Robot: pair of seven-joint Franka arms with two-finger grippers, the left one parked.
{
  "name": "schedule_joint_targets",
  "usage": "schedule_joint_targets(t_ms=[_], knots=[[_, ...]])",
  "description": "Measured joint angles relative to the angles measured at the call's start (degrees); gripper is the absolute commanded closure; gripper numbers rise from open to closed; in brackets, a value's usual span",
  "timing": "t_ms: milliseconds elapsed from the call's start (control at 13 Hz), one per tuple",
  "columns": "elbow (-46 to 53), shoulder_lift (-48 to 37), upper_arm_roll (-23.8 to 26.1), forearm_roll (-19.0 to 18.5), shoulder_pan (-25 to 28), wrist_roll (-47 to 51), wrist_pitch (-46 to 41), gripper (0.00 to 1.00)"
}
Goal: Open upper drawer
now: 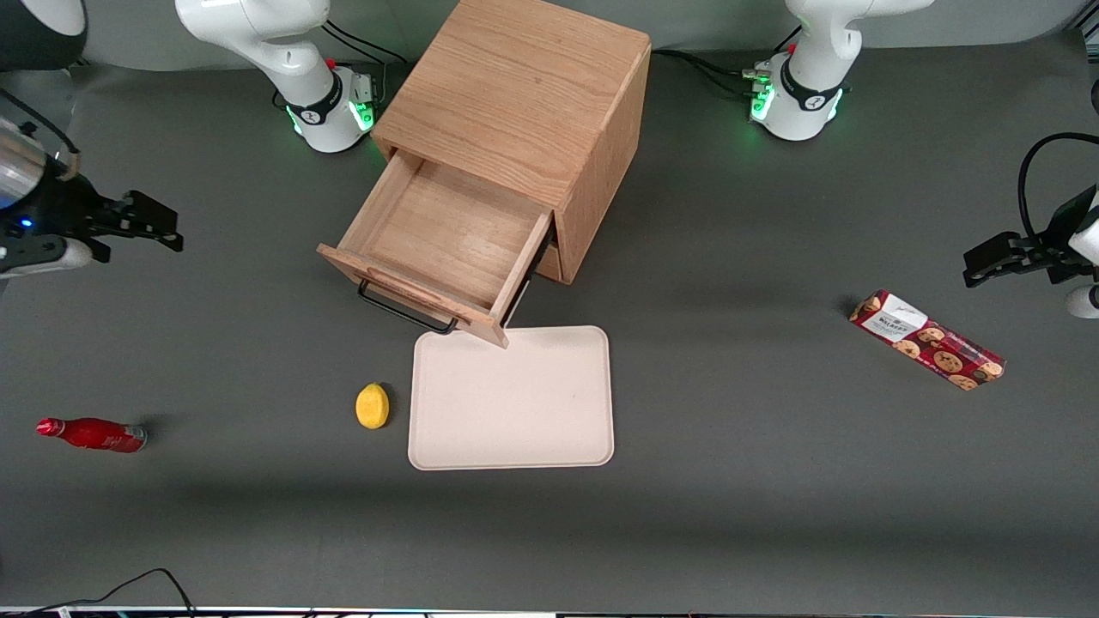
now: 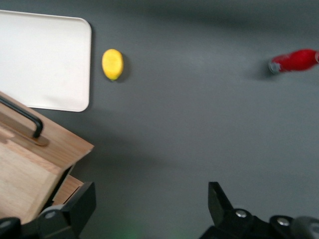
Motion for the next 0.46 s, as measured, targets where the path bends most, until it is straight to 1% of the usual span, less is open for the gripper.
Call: schedule_joint_targets(t_ms=[154,462], knots=[[-0.5,-0.4,0.5,0.0,-2.2,0.0,0.1,0.00],[-0.3,-0.4,0.6,0.0,-2.6,0.0,0.3,0.00]])
